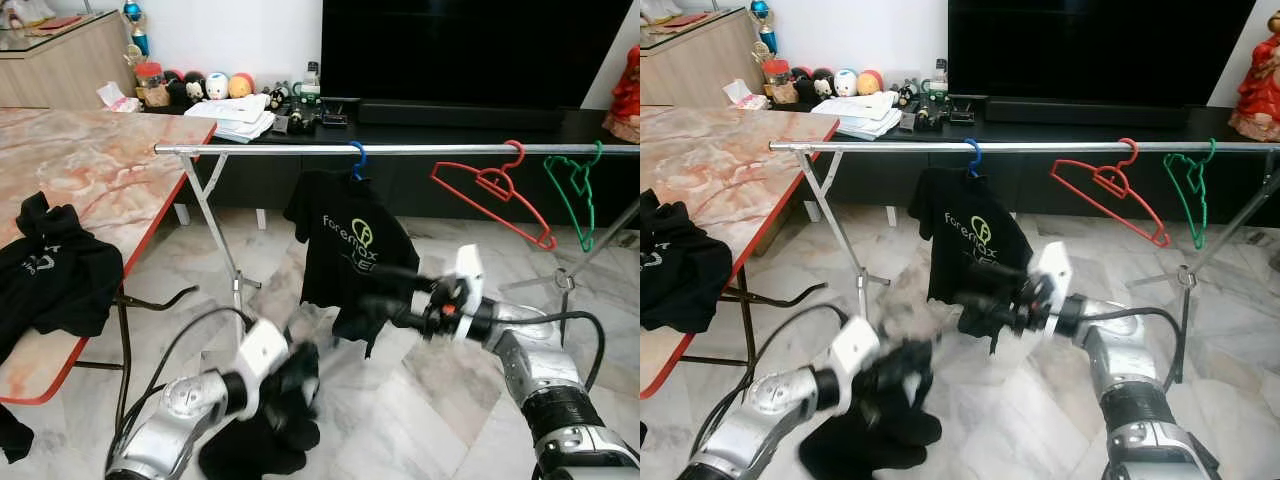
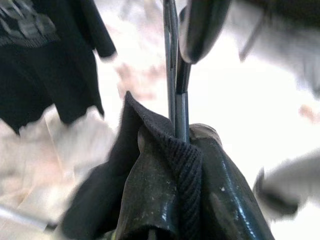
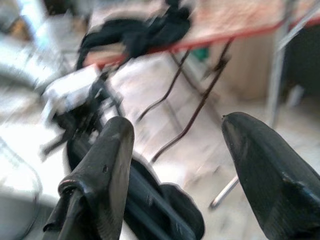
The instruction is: Hang hanger
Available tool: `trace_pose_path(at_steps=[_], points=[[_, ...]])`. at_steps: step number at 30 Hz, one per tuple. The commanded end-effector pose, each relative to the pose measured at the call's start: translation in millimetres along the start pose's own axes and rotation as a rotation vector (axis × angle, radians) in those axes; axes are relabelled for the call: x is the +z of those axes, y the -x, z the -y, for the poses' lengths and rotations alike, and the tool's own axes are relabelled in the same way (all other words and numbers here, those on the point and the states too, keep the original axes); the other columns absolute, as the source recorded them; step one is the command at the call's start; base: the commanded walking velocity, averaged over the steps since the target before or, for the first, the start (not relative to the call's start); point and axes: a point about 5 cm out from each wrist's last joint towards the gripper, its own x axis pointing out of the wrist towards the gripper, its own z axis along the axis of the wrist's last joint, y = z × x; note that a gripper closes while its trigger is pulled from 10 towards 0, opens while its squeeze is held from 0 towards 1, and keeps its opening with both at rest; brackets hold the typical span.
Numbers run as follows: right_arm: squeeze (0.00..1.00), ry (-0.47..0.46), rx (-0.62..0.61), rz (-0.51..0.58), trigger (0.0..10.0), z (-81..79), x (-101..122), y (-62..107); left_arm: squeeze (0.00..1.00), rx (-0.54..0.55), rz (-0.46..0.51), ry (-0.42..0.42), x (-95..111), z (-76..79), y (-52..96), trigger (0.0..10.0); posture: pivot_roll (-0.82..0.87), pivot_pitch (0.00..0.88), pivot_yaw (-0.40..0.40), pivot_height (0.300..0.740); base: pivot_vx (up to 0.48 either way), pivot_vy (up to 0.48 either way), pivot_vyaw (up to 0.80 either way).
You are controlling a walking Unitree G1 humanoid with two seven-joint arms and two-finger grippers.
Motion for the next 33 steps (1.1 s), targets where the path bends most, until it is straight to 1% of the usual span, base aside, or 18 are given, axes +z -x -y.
trace_pose_path(at_steps=[1, 2, 3, 4, 5, 6, 10, 11, 12, 13, 15, 16, 17, 19, 21, 24, 30, 33], points=[[0.0, 0.023, 0.065, -0.039, 10.0, -3.9, 1, -1.7, 0.0, -0.032, -0.017, -0.041, 3, 0.5, -0.2, 10.0, 0.04, 0.068, 0.014, 0.74, 0.0, 0.0, 0.0], [0.57, 0.015, 0.096, -0.051, 10.0, -5.9, 0, -2.0, 0.0, -0.042, -0.029, -0.06, 4, 0.2, 0.5, 10.0, 0.04, 0.069, 0.011, 0.74, 0.0, 0.0, 0.0], [1.0, -0.003, 0.184, -0.087, 10.0, -12.3, -3, -1.7, 0.0, -0.047, -0.052, -0.093, 5, -2.0, 1.6, 10.0, 0.04, 0.069, 0.011, 0.74, 0.0, 0.0, 0.0], [1.0, -0.003, 0.184, -0.087, 10.0, -12.3, -3, -1.7, 0.0, -0.047, -0.052, -0.093, 5, -2.0, 1.6, 10.0, 0.04, 0.069, 0.011, 0.74, 0.0, 0.0, 0.0], [1.0, -0.015, 0.268, -0.143, 10.0, -18.8, -8, 0.0, 0.0, -0.047, -0.058, -0.101, 6, -4.4, 2.0, 10.0, 0.04, 0.069, 0.011, 0.74, 0.0, 0.0, 0.0], [1.0, -0.01, 0.303, -0.197, 10.0, -22.2, -13, 1.2, 0.0, -0.051, -0.056, -0.107, 9, -5.4, 2.1, 10.0, 0.04, 0.069, 0.011, 0.74, 0.0, 0.0, 0.0], [1.0, 0.018, 0.366, -0.335, 10.0, -28.7, -28, 4.1, 0.0, -0.076, -0.062, -0.151, 15, -6.9, 1.6, 10.0, 0.04, 0.068, 0.003, 0.74, 0.0, 0.0, 0.0], [0.76, 0.023, 0.375, -0.362, 10.0, -29.2, -31, 4.3, 0.0, -0.083, -0.062, -0.161, 17, -6.9, 1.7, 10.0, 0.04, 0.068, 0.003, 0.74, 0.0, 0.0, 0.0], [0.47, 0.03, 0.379, -0.394, 10.0, -29.2, -34, 4.4, 0.0, -0.089, -0.064, -0.173, 19, -6.9, 1.8, 10.0, 0.04, 0.068, 0.001, 0.74, 0.0, 0.0, 0.0], [0.0, 0.05, 0.381, -0.439, 10.0, -29.2, -38, 4.6, 0.0, -0.098, -0.065, -0.19, 21, -6.7, 2.0, 10.0, 0.04, 0.068, 0.001, 0.74, 0.0, 0.0, 0.0], [0.0, 0.121, 0.351, -0.521, 10.0, -29.2, -49, -0.2, 0.0, -0.125, -0.071, -0.241, 28, -5.9, 2.2, 10.0, 0.05, 0.068, -0.002, 0.74, 0.0, 0.0, 0.0], [0.0, 0.135, 0.326, -0.525, 10.0, -28.6, -51, -3.9, 0.0, -0.141, -0.074, -0.258, 31, -4.9, 2.1, 10.0, 0.05, 0.068, -0.002, 0.74, 0.0, 0.0, 0.0], [0.0, 0.16, 0.302, -0.515, 10.0, -28.0, -52, -8.1, 0.0, -0.155, -0.083, -0.282, 33, -3.8, 2.1, 10.0, 0.05, 0.068, -0.002, 0.74, 0.0, 0.0, 0.0], [0.0, 0.165, 0.26, -0.499, 10.0, -26.4, -51, -13.7, 0.0, -0.174, -0.1, -0.327, 35, -2.2, 2.1, 10.0, 0.06, 0.068, -0.003, 0.74, 0.0, 0.0, 0.0], [0.0, 0.208, 0.239, -0.456, 10.0, -25.8, -46, -19.0, 0.0, -0.196, -0.106, -0.351, 38, 0.5, 2.3, 10.0, 0.06, 0.067, -0.004, 0.74, 0.0, 0.0, 0.0], [0.0, 0.221, 0.219, -0.429, 10.0, -24.1, -43, -22.4, 0.0, -0.206, -0.104, -0.389, 45, 2.8, 1.6, 10.0, 0.06, 0.067, -0.007, 0.74, 0.0, 0.0, 0.0], [0.0, 0.217, 0.26, -0.385, 10.0, -25.2, -42, -22.7, 0.0, -0.214, -0.091, -0.415, 55, 7.7, -2.2, 10.0, 0.06, 0.065, -0.013, 0.74, 0.0, 0.0, 0.0], [0.0, 0.235, 0.204, -0.357, 10.0, -20.9, -38, -24.8, 0.0, -0.215, -0.098, -0.427, 54, 9.2, -3.9, 10.0, 0.05, 0.064, -0.012, 0.74, 0.0, 0.0, 0.0]])
